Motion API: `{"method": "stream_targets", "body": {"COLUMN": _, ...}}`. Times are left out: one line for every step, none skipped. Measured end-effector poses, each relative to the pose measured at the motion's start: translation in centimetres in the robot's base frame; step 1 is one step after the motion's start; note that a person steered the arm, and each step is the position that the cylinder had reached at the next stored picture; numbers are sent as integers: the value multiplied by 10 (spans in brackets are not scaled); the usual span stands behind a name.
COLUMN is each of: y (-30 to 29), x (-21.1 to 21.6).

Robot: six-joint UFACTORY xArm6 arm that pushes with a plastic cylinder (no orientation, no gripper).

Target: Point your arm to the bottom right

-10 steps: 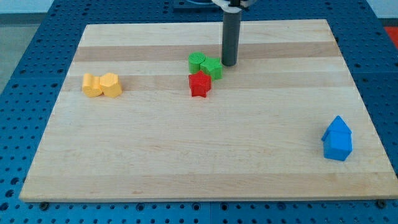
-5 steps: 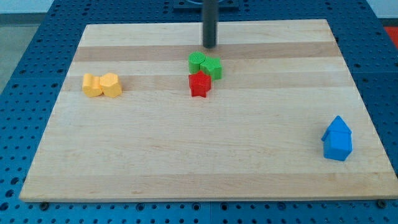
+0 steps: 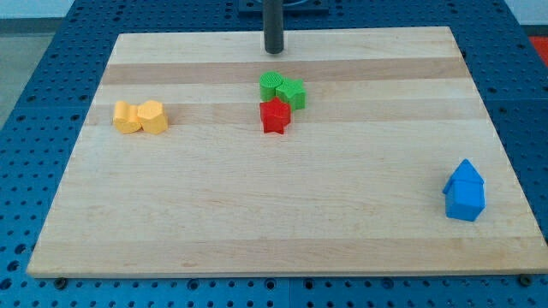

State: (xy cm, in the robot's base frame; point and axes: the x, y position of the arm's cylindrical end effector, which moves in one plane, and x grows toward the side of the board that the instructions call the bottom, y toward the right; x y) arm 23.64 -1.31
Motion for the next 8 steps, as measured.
{"method": "stream_targets", "body": {"y": 2, "x": 0}}
{"method": "stream_targets", "body": {"y": 7, "x": 4}}
{"method": "stream_targets", "body": {"y": 56, "x": 41}}
{"method": "stream_targets", "body": {"y": 105, "x": 57}}
{"method": "stream_targets", "body": {"y": 189, "x": 98}}
{"method": "stream_targets", "body": {"y": 264, "x": 132}}
{"method": "stream_targets", "body": {"y": 281, "x": 188}}
{"method": "stream_targets", "body": {"y": 328, "x": 222}}
